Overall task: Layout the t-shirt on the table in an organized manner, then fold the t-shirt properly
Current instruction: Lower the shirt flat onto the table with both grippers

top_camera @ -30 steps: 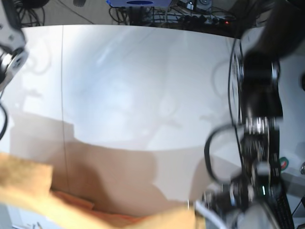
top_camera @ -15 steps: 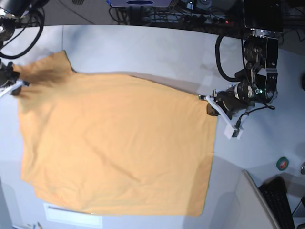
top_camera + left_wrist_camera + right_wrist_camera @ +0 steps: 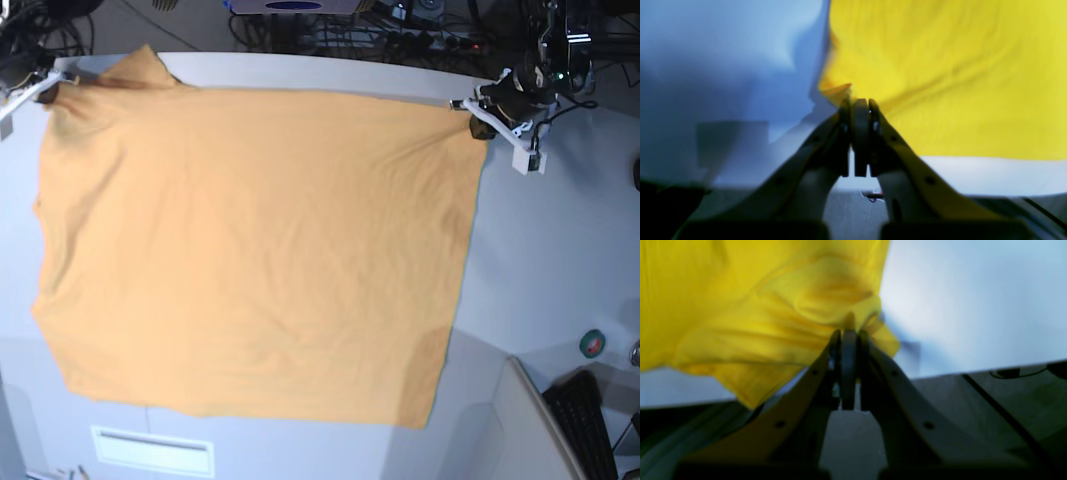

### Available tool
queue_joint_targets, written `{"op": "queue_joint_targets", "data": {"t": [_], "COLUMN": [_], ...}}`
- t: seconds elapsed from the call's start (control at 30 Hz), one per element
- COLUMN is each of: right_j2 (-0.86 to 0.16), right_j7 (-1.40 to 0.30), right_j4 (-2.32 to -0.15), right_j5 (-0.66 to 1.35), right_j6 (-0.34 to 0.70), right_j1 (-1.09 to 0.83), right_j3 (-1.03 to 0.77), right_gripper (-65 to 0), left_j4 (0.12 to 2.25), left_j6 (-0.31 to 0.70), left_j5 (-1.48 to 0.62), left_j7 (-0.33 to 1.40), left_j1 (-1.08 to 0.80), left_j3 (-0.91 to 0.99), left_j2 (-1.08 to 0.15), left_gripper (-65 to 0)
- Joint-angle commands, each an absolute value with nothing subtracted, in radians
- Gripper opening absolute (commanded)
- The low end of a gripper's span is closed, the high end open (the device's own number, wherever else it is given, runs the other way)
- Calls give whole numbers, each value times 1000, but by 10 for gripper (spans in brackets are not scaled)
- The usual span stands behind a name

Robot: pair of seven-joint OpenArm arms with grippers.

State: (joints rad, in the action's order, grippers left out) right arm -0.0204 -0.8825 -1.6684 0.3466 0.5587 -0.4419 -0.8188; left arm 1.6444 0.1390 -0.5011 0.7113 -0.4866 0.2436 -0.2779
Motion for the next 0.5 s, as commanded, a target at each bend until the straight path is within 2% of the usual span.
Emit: {"op": "queue_joint_targets", "data": {"t": [0.0,0.27,0.47], "right_j2": [-28,-15,-24], "right_j7": [-869,-871,-975], "right_j4": [-1712,-1860,-1883], "right_j5": [349,349,343], "right_j6": [559,559,558], "right_j1": [-460,-495,-375], "right_j3": [-831,-828,-825], "right_gripper": [-650,-650,-650], "left_j4": [1687,1814,1850], "left_j6": [145,145,145], "left_j5": [-510,-503,-507], "left_j7": [673,619,624], "left_j1": [-509,-593,-532], "left_j3": [251,357,371], "left_j2": [-291,-211,-208], "left_gripper": [-650,-650,-650]}}
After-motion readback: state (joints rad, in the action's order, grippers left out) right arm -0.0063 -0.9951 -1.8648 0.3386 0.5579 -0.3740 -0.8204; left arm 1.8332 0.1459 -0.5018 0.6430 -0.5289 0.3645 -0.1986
